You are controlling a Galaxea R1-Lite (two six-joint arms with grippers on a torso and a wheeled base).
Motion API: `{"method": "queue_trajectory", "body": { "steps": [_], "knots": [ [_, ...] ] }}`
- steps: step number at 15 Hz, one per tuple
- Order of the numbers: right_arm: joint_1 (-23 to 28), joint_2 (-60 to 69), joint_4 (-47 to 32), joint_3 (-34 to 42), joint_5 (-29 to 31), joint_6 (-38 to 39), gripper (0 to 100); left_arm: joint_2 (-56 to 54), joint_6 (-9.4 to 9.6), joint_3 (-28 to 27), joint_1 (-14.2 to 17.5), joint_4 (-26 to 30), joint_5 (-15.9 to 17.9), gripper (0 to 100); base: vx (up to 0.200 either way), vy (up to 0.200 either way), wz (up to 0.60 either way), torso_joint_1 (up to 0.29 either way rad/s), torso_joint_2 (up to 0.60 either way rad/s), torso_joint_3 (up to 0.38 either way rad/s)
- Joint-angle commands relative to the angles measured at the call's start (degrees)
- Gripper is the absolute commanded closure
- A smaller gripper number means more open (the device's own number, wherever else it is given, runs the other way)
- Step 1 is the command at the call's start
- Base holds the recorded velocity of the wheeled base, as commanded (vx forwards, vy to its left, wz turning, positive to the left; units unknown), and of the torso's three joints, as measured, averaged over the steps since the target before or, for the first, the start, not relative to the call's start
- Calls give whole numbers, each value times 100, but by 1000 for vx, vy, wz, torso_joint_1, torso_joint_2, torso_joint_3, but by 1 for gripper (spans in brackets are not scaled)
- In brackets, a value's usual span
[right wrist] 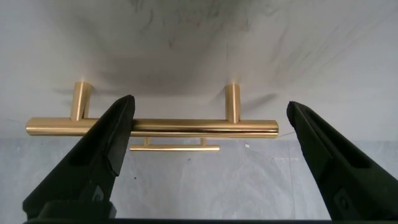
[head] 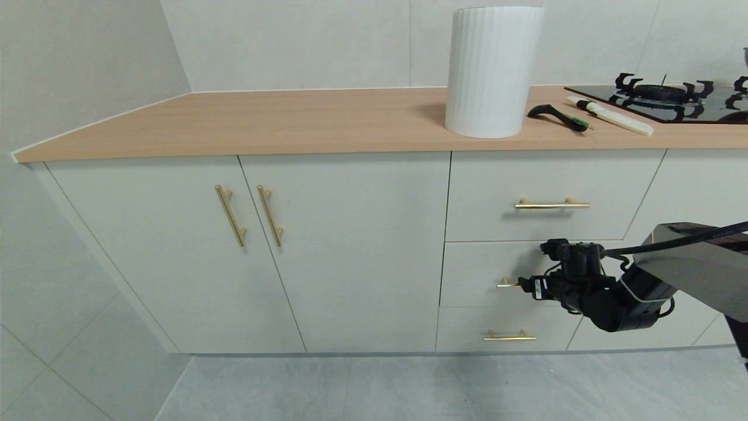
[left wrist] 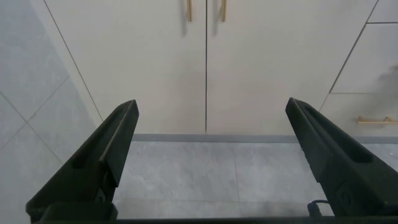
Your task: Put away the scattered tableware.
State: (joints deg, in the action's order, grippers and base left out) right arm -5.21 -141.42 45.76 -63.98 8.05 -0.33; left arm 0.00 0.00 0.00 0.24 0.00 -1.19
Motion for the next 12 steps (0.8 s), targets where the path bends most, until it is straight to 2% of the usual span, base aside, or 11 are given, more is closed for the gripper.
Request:
{"method": "queue_trajectory", "body": {
  "steps": [1,9,12],
  "knots": [
    [-7,45,-59,34,-5,-11,0,0,0,0,2,0,-4,0,0,0,0,0,0,0],
    [-7,607,-736,289,-128,-55,0,0,0,0,2,0,-4,0,0,0,0,0,0,0],
    [-95,2330,-2441,694,-734,-257,0,0,0,0,2,0,-4,0,0,0,0,0,0,0]
  ]
}}
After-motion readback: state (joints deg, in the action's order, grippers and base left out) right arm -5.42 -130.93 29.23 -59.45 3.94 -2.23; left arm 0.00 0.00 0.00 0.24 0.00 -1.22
